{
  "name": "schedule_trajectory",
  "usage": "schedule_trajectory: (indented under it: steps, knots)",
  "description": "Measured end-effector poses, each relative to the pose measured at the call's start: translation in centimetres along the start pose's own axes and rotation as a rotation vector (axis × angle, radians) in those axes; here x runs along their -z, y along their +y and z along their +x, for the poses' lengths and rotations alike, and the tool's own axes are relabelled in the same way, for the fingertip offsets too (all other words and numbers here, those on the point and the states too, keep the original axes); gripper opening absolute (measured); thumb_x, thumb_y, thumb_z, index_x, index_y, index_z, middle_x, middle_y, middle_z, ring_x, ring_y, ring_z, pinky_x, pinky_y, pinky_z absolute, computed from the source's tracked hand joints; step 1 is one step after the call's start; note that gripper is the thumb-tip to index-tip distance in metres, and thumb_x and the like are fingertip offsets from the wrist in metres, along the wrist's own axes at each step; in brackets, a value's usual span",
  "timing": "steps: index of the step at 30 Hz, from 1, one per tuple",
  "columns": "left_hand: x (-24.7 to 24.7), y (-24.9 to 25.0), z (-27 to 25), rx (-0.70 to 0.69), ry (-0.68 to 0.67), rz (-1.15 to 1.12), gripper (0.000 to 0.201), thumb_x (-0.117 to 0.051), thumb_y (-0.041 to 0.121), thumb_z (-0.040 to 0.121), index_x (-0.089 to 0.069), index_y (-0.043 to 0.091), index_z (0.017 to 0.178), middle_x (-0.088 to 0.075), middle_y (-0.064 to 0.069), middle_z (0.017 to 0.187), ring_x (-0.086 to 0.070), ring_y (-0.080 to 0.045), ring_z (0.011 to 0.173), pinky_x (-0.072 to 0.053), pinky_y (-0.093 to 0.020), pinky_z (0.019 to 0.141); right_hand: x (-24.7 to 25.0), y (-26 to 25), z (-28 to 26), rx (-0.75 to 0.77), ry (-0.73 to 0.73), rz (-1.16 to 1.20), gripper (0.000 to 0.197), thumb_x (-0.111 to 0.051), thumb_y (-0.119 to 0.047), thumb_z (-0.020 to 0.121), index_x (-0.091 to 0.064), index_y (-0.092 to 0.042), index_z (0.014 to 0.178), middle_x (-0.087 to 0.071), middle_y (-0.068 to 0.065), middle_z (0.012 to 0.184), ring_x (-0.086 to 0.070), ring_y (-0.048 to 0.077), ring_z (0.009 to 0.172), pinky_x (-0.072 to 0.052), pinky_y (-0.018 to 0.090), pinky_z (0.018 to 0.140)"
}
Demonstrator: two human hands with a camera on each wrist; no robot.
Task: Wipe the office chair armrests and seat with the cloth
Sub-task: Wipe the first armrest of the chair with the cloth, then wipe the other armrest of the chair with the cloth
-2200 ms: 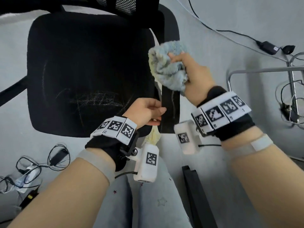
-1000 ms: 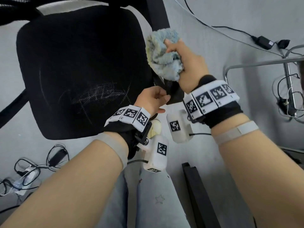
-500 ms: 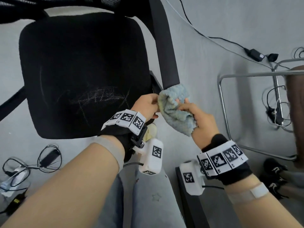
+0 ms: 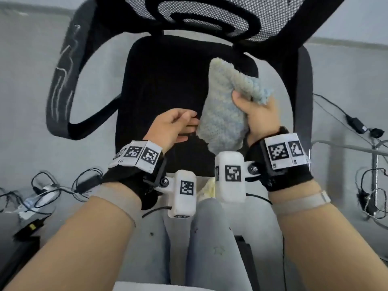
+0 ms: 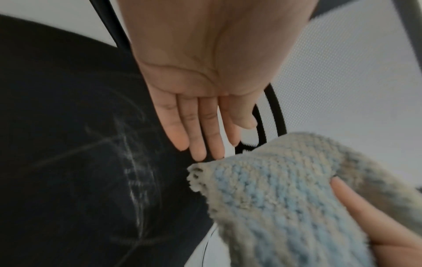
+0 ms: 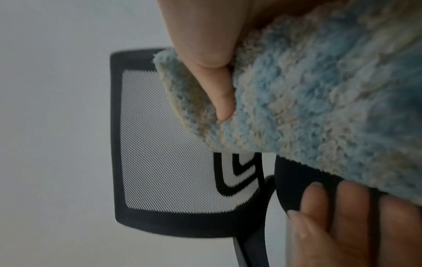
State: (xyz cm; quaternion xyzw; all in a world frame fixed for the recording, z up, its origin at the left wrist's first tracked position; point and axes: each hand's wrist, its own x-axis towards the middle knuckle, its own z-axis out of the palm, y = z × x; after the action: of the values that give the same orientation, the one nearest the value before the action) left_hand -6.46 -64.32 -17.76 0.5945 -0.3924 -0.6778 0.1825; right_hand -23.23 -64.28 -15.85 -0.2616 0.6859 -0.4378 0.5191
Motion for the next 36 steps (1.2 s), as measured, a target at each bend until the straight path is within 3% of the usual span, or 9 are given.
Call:
schedule_trajectory:
  steps: [8,12,14,21,25,27,31,34,36]
  knots:
    - [15.4,2.6,-2.2,-0.229,0.318,-0.201,0.018,-0.043,0.021,0.093,-0.058,0.031,0.091,-0.067,0.009,0.093,-0.065,-0.004,0.086,-0.053,-0.017,0.072,-15.2,-0.6,0.8,-0.004,-0.041,-0.105,0.013,-0.067,-0.027,0.07,-0.064,-0.018,0.079,-0.066,0.008,0.091,-0.064,0.029,0.097,-0.049,0.049,0.094]
    - [21.9,1.5,-2.2,-0.277,0.52,-0.298,0.019,-0.05,0.013,0.089,-0.057,0.03,0.088,-0.064,0.01,0.089,-0.061,-0.006,0.087,-0.05,-0.016,0.071,-20.8,-2.0,1.9,0.122,-0.011,-0.208,0.022,-0.061,-0.011,0.083,-0.061,0.004,0.098,-0.065,0.023,0.1,-0.06,0.022,0.09,-0.05,0.036,0.09]
    - [24.1,0.0,-1.5,-0.233,0.595,-0.307,0.021,-0.051,0.01,0.088,-0.056,0.03,0.087,-0.061,0.011,0.088,-0.056,-0.006,0.087,-0.046,-0.015,0.07,-22.9,-2.7,3.0,0.201,0.001,-0.318,0.024,-0.059,-0.011,0.084,-0.059,0.005,0.102,-0.064,0.015,0.097,-0.058,0.019,0.091,-0.048,0.024,0.083]
    - [26.1,-5.8,-0.9,0.083,0.418,-0.394,0.03,-0.042,0.015,0.093,-0.055,0.007,0.119,-0.063,0.002,0.095,-0.059,-0.012,0.089,-0.046,-0.028,0.087,-29.1,-3.8,6.5,0.441,-0.12,-0.784,0.036,-0.048,-0.007,0.084,-0.054,-0.016,0.118,-0.066,0.004,0.107,-0.054,0.012,0.089,-0.039,0.01,0.068]
    - [26.0,-7.5,-1.0,0.047,0.412,-0.317,0.023,-0.051,0.007,0.087,-0.066,0.021,0.1,-0.072,0.017,0.071,-0.061,-0.009,0.079,-0.049,-0.028,0.085,-30.9,-1.8,5.2,0.33,-0.377,-1.052,0.062,-0.039,0.003,0.084,-0.032,-0.026,0.138,-0.027,0.011,0.152,-0.04,0.027,0.131,-0.033,0.03,0.108]
    - [26.3,-7.7,-0.7,0.038,0.387,-0.284,0.028,-0.052,0.001,0.085,-0.064,0.017,0.105,-0.069,0.024,0.058,-0.063,-0.002,0.07,-0.051,-0.021,0.078,-30.9,-0.9,3.2,0.354,-0.418,-1.038,0.066,-0.038,0.009,0.082,-0.033,-0.027,0.137,-0.018,0.007,0.155,-0.032,0.024,0.136,-0.028,0.036,0.113]
    - [26.7,-7.0,-0.2,0.016,0.346,-0.255,0.033,-0.051,-0.006,0.084,-0.059,0.013,0.109,-0.065,0.025,0.048,-0.06,0.011,0.052,-0.048,-0.004,0.058,-29.8,0.9,-0.2,0.474,-0.763,-1.126,0.061,-0.043,0.009,0.083,-0.034,-0.018,0.137,-0.019,-0.001,0.154,0.0,0.005,0.137,0.01,0.01,0.11]
    - [26.8,-6.7,-0.2,0.0,0.338,-0.248,0.034,-0.05,-0.006,0.085,-0.056,0.015,0.111,-0.066,0.022,0.05,-0.059,0.012,0.051,-0.048,-0.003,0.059,-29.8,0.4,1.7,0.502,-0.756,-1.099,0.059,-0.041,0.006,0.083,-0.036,-0.019,0.136,-0.022,0.002,0.154,-0.009,0.012,0.142,-0.004,0.034,0.12]
    - [26.8,-6.7,-0.2,-0.001,0.342,-0.209,0.031,-0.051,-0.003,0.085,-0.06,0.008,0.113,-0.067,0.016,0.068,-0.059,0.012,0.054,-0.05,-0.004,0.065,-30.4,-0.6,4.6,0.424,-0.631,-1.069,0.052,-0.04,0.001,0.088,-0.034,-0.016,0.137,-0.021,0.007,0.154,-0.018,0.017,0.142,0.002,0.006,0.109]
